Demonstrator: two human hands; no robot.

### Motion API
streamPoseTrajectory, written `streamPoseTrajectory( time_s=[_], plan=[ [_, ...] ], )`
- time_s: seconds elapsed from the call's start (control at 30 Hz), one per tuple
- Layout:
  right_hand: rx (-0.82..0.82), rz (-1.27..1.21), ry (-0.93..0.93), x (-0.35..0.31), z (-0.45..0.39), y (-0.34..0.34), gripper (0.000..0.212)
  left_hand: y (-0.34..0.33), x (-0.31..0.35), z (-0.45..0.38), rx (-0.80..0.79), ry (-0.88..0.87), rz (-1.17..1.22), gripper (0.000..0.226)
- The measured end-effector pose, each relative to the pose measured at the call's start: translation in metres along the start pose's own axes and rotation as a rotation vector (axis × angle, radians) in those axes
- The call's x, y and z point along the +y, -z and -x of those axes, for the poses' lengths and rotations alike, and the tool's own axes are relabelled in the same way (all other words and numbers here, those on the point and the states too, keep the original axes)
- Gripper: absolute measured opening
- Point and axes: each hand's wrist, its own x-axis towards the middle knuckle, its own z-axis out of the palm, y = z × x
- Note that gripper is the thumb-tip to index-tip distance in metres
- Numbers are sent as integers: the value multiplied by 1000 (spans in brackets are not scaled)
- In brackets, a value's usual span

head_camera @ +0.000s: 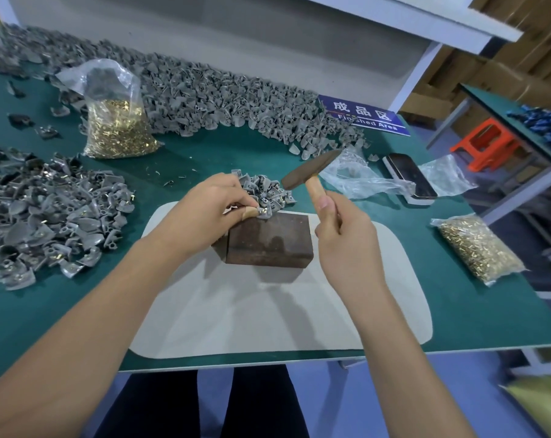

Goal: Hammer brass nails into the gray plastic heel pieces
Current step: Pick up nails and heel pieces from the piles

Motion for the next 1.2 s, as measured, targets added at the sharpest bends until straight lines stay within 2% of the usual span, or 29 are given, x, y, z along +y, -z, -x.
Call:
streamPoseTrajectory(
  time_s=[0.07, 0.13, 0.27, 0.47, 0.63, 0.77, 0.83, 0.9, 1.03, 1.1, 1.2],
  plan=[
    [64, -47, 13, -2, 5, -3, 27, 0, 1, -1, -3, -9, -1, 10],
    [49, -5, 33, -4, 10, -9, 26, 0, 2, -1, -5, -11, 0, 10],
    [-159, 200, -8, -6, 8, -7, 28, 0, 2, -2, -4, -5, -4, 11],
    [44, 386, -58, -3, 2, -1, 33, 0, 1, -1, -6, 5, -18, 12],
    [43, 453, -235, 20, -10, 0, 37, -1, 1, 0, 11, 7, -11, 11],
    [-2, 507, -321, 33, -8, -7, 55, -2, 1, 1, 24, 7, -12, 12],
    [-12, 594, -317, 36, -8, -11, 54, -2, 0, 0, 23, 6, -20, 12],
    [14, 635, -311, 35, -8, -13, 46, -2, -1, 0, 23, 3, -31, 11],
    [113, 470, -157, 20, -11, -26, 26, -1, 0, 2, 37, 0, -62, 10],
    [115, 385, -68, 9, -14, -38, 26, 1, 3, 3, 39, -5, -109, 11],
    [115, 402, -20, -4, -15, -53, 25, 8, 7, 12, 82, 1, -175, 10]
  ],
)
